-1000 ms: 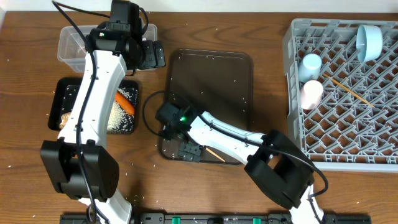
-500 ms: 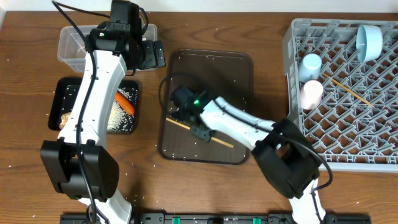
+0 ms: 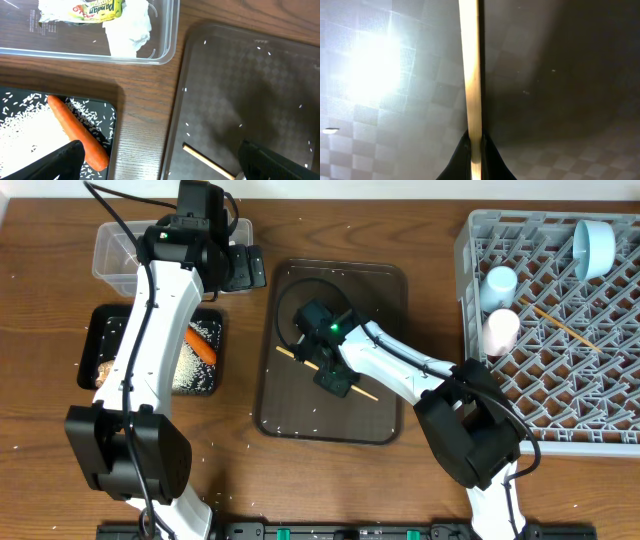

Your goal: Sort waste into correct bins and load items into the dishwasher rack

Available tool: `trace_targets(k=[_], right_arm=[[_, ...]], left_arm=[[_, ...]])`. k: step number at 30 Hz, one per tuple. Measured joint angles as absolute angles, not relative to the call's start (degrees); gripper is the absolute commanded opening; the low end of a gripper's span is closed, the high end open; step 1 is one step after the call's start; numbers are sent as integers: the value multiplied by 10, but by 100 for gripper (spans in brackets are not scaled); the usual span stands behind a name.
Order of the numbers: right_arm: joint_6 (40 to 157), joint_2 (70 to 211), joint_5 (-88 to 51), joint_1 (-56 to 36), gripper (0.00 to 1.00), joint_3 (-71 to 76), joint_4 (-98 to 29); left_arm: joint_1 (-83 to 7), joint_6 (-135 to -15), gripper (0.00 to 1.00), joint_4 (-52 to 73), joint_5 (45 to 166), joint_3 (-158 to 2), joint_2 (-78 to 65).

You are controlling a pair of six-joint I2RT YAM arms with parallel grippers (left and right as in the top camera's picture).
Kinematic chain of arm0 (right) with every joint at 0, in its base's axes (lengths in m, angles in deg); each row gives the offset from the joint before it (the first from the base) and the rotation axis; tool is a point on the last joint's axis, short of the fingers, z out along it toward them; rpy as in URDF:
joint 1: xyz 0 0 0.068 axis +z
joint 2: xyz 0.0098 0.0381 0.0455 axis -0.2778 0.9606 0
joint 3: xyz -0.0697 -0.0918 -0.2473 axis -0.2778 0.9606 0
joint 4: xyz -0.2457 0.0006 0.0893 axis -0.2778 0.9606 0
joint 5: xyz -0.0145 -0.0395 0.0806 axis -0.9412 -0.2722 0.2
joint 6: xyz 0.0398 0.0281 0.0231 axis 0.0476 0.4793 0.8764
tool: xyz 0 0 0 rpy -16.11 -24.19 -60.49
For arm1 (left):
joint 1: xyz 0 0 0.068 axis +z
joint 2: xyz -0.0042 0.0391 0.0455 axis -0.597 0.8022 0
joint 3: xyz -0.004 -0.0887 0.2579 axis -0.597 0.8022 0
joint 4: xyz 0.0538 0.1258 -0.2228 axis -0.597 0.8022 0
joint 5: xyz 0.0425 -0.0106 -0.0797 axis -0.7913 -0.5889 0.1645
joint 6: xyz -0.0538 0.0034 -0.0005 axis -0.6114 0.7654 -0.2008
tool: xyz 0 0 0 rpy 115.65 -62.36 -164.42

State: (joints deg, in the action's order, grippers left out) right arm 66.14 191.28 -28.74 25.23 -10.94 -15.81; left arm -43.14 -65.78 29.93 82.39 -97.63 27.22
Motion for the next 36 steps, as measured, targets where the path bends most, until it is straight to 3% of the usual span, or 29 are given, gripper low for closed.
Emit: trace_targets(k=[10, 20, 27, 36], right_arm=[[689, 1917, -260, 245, 1, -135, -107], [741, 1915, -248, 170, 1, -329, -29], [780, 1905, -246, 72, 1, -406, 28], [834, 1892, -244, -122, 1, -422, 62]], left_arm=[[-431, -658, 98, 299, 824, -976, 272], [-431, -658, 98, 299, 824, -976, 272], [-431, -658, 98, 299, 824, -976, 272], [-431, -658, 98, 299, 824, -976, 272]])
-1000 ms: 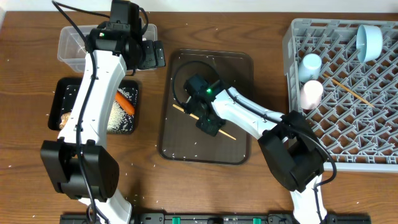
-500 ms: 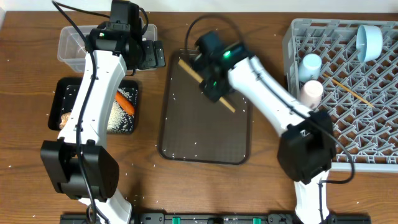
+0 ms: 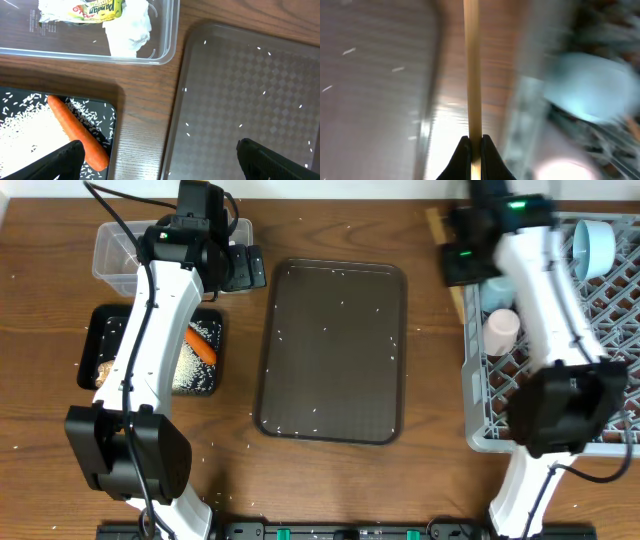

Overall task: Sort waste into correct bins and load items into the dishwasher rack
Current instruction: 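Carry the chopstick right and place it in the dish rack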

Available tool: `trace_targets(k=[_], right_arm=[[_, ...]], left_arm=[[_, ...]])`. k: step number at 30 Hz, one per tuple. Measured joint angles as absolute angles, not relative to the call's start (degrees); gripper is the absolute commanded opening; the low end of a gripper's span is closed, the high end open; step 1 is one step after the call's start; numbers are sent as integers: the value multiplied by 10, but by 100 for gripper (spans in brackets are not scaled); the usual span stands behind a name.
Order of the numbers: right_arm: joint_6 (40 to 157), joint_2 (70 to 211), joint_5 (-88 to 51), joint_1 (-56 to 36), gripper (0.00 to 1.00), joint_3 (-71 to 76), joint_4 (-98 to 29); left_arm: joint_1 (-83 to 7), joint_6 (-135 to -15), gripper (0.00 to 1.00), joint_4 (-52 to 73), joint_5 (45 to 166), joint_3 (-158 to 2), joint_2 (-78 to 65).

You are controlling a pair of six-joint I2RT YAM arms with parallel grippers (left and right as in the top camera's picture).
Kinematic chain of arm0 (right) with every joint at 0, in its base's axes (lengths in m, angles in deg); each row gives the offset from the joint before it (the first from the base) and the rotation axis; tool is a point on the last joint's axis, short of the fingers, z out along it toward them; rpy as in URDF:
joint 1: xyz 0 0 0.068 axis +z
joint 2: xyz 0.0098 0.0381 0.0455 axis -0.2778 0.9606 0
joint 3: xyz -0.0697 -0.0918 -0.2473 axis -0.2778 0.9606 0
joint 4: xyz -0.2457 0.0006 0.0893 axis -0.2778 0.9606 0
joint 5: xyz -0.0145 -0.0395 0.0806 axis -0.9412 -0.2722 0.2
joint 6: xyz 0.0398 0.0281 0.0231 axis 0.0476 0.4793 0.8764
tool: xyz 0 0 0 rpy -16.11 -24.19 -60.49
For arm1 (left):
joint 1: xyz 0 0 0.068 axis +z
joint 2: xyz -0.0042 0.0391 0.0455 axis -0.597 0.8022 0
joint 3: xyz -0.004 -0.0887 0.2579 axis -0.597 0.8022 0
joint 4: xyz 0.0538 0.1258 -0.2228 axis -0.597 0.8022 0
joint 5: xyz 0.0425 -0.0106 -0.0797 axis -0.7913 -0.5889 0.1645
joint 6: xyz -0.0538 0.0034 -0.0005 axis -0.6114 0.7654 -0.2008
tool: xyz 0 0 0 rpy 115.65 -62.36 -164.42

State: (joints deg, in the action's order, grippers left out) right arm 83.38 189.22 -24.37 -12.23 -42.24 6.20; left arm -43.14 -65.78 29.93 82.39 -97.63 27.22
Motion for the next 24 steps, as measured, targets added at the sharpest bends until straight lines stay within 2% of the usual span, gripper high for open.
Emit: trace_targets(k=[4, 10, 24], right_arm=[[837, 1892, -241, -206, 1, -422, 73], [818, 1892, -233, -279, 1, -423, 73], [777, 1891, -225, -328, 2, -418, 74]], left_arm=[[-431, -658, 98, 299, 824, -976, 272], [-431, -658, 98, 299, 824, -976, 272], [-431, -658, 98, 299, 824, -976, 272]])
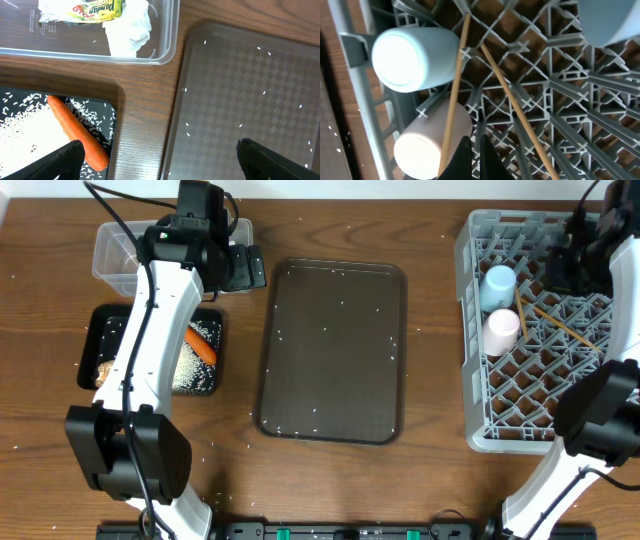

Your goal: Sort waste into correct bins and load items into the dishwasher rack

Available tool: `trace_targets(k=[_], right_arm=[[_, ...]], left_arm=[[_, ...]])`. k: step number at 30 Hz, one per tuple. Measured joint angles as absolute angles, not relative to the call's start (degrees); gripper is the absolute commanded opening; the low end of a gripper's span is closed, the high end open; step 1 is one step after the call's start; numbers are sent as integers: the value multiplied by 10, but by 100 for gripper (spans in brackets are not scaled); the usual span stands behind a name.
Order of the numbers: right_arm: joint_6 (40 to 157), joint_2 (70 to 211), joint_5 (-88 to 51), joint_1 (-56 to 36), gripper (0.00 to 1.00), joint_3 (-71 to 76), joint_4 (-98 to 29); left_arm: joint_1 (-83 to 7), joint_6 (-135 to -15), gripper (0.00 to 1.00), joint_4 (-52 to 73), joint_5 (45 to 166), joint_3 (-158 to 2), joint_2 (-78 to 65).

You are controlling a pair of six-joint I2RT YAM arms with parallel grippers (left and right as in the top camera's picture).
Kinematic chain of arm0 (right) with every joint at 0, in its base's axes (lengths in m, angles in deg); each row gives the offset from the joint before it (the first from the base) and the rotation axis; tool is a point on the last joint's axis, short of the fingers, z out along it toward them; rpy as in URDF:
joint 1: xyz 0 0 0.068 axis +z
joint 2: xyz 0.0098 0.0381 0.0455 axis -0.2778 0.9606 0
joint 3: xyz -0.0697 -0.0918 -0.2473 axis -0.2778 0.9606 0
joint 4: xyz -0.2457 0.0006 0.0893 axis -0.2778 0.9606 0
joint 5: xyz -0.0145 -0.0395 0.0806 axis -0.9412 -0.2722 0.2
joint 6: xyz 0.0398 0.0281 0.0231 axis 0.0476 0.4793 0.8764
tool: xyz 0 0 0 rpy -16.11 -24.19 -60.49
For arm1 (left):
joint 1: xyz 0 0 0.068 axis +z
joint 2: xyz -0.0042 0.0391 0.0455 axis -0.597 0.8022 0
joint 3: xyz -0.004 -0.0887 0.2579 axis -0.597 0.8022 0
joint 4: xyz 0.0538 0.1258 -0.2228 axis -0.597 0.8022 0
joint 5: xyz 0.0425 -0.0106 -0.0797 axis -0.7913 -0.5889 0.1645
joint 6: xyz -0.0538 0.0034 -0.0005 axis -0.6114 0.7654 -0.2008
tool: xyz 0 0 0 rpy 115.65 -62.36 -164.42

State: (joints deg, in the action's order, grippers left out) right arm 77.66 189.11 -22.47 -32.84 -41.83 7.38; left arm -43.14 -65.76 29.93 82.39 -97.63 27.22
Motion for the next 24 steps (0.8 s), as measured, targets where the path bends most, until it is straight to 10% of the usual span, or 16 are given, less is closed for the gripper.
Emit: trace_targets(k=[7, 24], right_arm=[[787, 1889, -224, -332, 54, -390, 81], [812, 1888, -188, -285, 50, -389, 126]], left_arm=[[-431, -658, 98, 299, 824, -976, 272], [-431, -658, 98, 299, 824, -976, 272]])
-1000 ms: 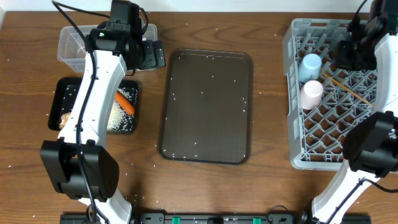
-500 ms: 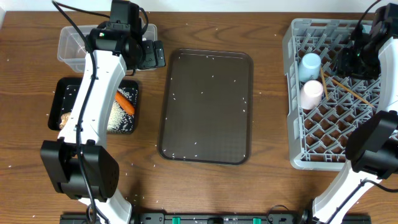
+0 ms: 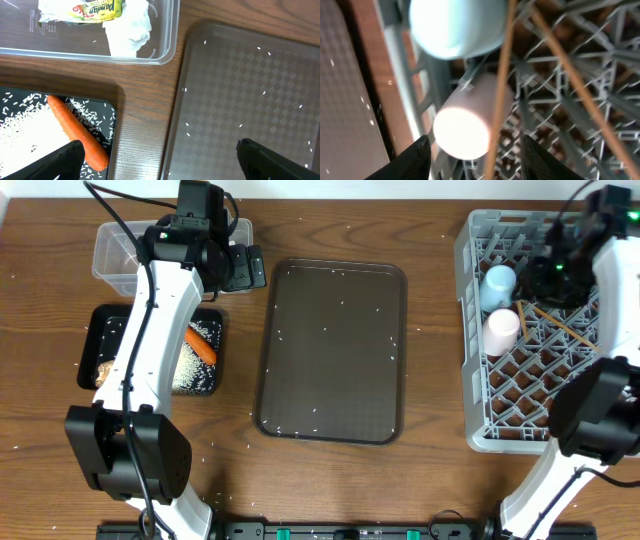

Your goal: Sort waste into correct bins and load items into the dishwasher rack

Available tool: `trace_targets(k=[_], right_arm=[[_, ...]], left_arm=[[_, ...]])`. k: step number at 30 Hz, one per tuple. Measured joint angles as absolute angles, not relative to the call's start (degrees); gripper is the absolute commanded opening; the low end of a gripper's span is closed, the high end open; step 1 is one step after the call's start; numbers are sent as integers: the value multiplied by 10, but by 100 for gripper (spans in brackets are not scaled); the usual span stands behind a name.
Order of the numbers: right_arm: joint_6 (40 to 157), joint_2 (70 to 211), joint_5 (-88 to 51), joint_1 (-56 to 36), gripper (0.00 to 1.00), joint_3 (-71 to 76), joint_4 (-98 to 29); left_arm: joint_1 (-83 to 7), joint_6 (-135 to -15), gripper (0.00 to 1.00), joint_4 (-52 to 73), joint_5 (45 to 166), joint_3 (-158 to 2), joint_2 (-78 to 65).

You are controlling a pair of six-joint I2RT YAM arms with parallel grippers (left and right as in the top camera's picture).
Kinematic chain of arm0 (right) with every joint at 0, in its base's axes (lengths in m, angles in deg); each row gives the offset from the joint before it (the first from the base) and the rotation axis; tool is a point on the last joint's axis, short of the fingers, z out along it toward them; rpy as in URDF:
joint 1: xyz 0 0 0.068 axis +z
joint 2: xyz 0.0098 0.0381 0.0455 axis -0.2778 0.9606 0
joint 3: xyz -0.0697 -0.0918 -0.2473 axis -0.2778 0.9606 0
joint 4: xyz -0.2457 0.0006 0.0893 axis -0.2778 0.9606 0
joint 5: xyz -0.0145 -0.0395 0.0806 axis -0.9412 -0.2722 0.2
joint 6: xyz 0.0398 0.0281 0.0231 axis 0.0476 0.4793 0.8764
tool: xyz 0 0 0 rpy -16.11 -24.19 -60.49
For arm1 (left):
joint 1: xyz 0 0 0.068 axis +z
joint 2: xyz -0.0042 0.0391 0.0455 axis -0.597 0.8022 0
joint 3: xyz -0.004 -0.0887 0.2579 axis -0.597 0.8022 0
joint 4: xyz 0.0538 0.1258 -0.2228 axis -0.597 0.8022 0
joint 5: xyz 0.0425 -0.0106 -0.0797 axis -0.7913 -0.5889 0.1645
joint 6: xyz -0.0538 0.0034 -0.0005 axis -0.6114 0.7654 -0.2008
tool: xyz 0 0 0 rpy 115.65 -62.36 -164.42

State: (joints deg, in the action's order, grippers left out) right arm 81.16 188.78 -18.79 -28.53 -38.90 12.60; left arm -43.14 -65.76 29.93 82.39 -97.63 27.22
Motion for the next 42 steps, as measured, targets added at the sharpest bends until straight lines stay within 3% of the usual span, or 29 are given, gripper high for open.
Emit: trace_targets(k=[9, 14, 20, 28, 42], right_arm=[[844, 1888, -284, -261, 49, -382, 203], [858, 1888, -306, -261, 38, -381, 201], [864, 1886, -305, -261, 38, -357, 188], [867, 1886, -302, -261, 2, -300, 156], [866, 1866, -297, -268, 1, -300, 147]], left_arm=[[-431, -658, 98, 299, 824, -976, 272], [-431, -658, 98, 299, 824, -976, 272], [-431, -658, 98, 299, 824, -976, 272], [-431, -658, 98, 299, 824, -976, 272], [-431, -658, 98, 299, 824, -976, 272]])
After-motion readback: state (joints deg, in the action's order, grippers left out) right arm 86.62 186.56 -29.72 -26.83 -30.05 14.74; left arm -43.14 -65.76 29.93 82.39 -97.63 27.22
